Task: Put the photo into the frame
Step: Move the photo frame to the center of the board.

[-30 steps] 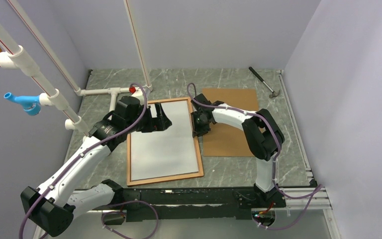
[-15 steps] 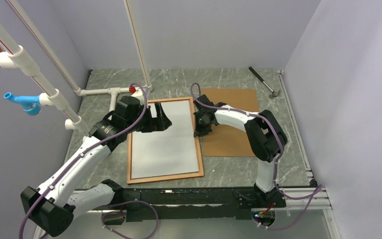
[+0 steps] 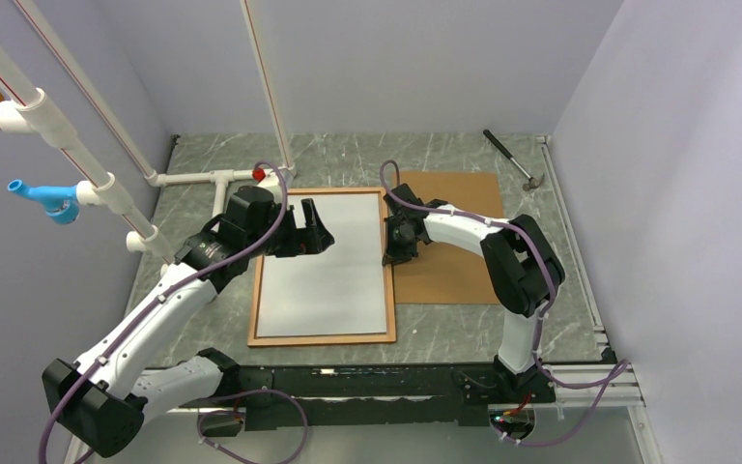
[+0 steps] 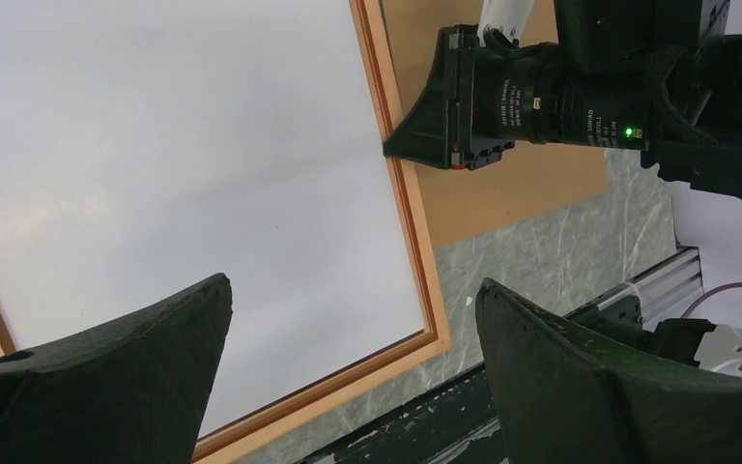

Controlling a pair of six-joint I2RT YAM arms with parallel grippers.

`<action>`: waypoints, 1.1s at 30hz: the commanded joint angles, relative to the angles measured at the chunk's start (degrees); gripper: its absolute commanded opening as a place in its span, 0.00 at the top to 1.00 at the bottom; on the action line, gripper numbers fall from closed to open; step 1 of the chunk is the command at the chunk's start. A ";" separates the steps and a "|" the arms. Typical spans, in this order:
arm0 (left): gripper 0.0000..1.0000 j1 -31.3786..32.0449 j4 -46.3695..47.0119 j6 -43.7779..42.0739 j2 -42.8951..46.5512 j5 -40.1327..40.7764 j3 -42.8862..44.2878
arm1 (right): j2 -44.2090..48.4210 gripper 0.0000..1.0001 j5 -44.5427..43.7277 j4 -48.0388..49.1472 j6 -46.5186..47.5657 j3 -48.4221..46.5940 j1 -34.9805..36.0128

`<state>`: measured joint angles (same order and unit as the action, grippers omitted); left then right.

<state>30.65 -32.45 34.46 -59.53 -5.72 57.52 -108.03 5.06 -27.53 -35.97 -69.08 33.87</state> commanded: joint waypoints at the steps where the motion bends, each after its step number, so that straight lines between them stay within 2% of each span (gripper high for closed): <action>1: 0.01 -0.26 -0.07 -1.16 -0.06 0.39 0.18 | -0.40 0.97 -0.57 -0.42 0.91 -0.29 -0.23; 9: 0.01 -0.24 0.64 -0.72 -0.57 -0.35 -0.09 | -0.28 0.84 2.50 1.34 0.33 -0.58 1.20; 29: 0.01 -0.28 0.80 -0.59 -0.77 -0.61 -0.50 | -3.35 0.84 3.82 2.17 -2.05 -5.44 4.10; 30: 0.01 -0.27 0.73 -0.59 -0.77 -0.55 -0.56 | -2.95 0.82 3.86 2.32 -1.89 -5.17 4.17; 33: 0.01 -0.24 0.95 -0.47 -0.81 -0.72 -0.69 | -0.94 0.62 3.88 2.48 -1.38 -4.45 4.19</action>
<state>30.57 -32.45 34.48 -60.27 -5.76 57.32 -111.09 6.48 -26.94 -36.71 -73.17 37.52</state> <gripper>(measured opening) 0.994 0.290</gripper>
